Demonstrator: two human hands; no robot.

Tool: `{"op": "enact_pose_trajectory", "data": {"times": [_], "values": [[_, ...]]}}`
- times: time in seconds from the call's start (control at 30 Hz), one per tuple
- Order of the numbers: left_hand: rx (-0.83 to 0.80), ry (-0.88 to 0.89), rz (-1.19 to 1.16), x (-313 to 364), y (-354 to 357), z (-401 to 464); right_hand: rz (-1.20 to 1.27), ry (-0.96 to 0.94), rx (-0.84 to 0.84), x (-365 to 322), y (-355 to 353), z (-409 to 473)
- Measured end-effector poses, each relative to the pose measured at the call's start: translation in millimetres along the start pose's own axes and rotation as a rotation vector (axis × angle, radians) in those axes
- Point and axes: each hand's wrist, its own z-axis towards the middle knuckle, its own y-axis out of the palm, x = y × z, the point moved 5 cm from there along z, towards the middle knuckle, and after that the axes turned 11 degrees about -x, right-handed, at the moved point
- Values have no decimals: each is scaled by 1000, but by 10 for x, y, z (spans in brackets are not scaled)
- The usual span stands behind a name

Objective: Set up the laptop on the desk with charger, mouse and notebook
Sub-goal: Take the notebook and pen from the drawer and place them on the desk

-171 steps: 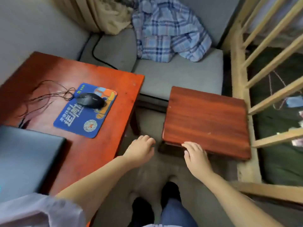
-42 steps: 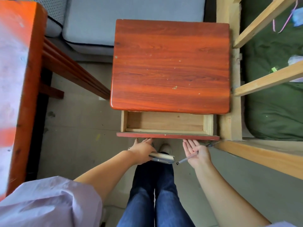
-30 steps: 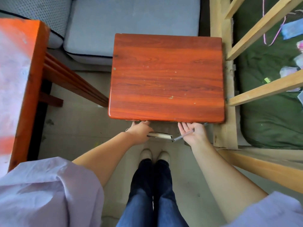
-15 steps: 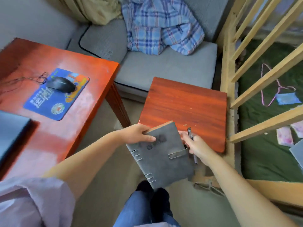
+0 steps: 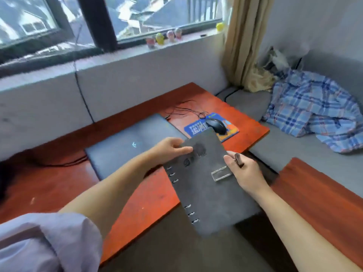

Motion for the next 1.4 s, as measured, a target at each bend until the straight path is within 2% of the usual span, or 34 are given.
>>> {"op": "enact_pose_trajectory", "data": {"times": [0.1,0.17,0.2,0.27,0.33,0.43,0.57,0.63,0.73,0.97,1.2,1.33,1.4], "values": [[298,-78,54,-630,-644,-668,-19,-68,-44,-427,715,353],[497,-195,-137,-1116,-907,-1168,36,-78,-108,-658,1191,507],[534,-245,-289,-1338,-943,-1403,79,-82,-128,-765,1409,564],[476,-243,-570,-1648,-834,-1771,156,-87,-180,-950,1842,641],[433,-205,-685,-1864,-693,-2040,194,-79,-239,-1061,2256,700],[579,-252,-706,-2207,-654,-2371,154,-44,-328,-1093,2819,759],[737,-491,-510,-2721,-693,-2701,-57,-30,-489,-1005,3494,728],[751,-627,-454,-2988,-682,-2782,-155,15,-595,-904,3782,691],[748,-731,-444,-3251,-669,-2822,-289,70,-704,-798,4087,681],[709,-927,-405,-3618,-684,-2826,-461,119,-796,-745,4482,748],[752,-946,-411,-3663,-656,-2785,-665,85,-796,-717,4503,792],[757,-953,-420,-3632,-629,-2781,-912,-7,-781,-872,4394,886],[758,-938,-425,-3614,-616,-2782,-909,18,-820,-936,4394,899]]}}
